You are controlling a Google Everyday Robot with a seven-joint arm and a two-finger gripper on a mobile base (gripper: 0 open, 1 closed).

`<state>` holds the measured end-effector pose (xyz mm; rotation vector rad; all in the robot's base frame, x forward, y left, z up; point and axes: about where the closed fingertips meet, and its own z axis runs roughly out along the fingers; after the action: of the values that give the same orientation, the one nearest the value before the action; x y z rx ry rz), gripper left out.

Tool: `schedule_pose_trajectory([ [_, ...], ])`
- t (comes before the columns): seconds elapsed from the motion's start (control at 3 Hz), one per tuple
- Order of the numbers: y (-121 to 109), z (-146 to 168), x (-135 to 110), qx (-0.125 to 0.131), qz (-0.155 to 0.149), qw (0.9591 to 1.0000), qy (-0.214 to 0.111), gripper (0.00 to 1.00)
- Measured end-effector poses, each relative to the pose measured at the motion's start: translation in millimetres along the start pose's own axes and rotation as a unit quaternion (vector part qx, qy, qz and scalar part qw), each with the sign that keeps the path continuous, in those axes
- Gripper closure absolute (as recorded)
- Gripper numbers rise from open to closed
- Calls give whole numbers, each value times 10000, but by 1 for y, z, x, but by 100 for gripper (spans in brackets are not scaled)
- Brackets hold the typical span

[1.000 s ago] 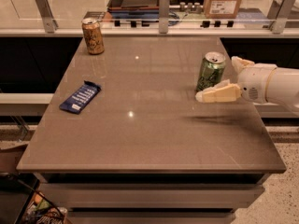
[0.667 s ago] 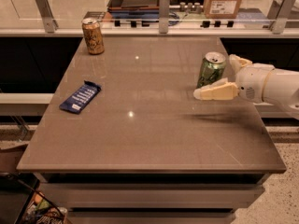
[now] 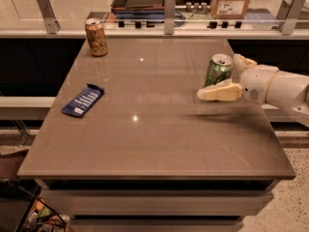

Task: Move green can near orange can

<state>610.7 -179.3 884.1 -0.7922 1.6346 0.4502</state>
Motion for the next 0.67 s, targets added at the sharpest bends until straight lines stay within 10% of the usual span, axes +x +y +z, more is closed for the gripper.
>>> schedule_pose_trajectory([
  [0.67, 3, 3, -2, -38, -8, 10000, -3, 42],
])
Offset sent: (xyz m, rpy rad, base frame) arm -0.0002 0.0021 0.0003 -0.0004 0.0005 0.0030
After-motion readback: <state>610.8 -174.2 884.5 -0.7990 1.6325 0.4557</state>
